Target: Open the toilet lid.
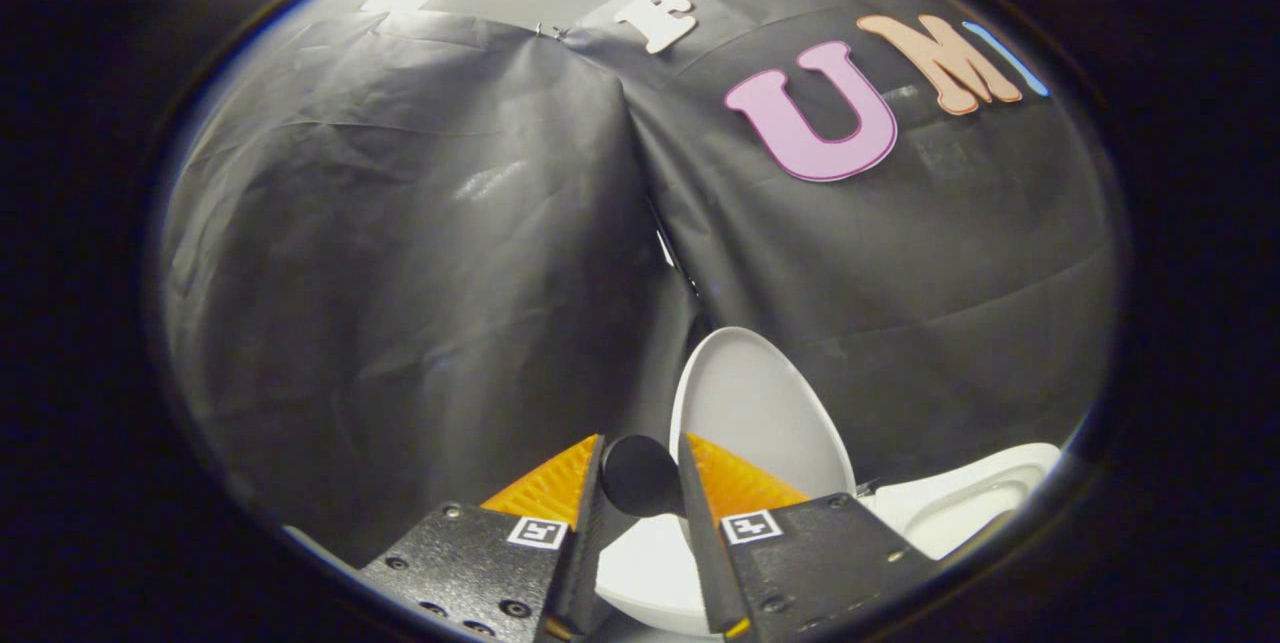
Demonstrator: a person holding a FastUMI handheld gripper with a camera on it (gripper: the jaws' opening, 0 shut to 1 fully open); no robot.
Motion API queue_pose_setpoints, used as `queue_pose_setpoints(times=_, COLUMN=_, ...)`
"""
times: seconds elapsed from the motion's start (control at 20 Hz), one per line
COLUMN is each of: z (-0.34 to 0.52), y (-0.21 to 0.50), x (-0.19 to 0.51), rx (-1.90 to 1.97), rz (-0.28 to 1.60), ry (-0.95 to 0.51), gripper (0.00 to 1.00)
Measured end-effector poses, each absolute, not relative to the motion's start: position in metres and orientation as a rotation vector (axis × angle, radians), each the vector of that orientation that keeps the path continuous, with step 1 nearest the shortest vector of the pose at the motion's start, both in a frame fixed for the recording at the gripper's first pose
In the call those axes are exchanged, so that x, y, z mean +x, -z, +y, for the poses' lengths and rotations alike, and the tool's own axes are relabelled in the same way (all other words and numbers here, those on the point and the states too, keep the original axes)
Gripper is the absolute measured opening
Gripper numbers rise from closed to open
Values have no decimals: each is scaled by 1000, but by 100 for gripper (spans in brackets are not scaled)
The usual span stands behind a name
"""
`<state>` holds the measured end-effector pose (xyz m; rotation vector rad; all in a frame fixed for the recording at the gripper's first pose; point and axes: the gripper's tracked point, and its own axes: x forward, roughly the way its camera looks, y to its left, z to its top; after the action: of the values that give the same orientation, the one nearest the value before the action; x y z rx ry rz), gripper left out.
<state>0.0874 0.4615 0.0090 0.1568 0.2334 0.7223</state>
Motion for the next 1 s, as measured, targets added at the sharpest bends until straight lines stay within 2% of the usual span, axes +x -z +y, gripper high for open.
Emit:
queue_pose_setpoints(times=0.25, z=453, y=-32, x=81, rx=155, rz=167, ry=-743, gripper=57)
queue_pose_setpoints(times=0.6, z=412, y=-82, x=70, rx=139, rz=27, ry=-717, gripper=59)
queue_pose_setpoints(times=1.0, z=300, y=-120, x=75, rx=79, rz=-80, ry=-499, gripper=59)
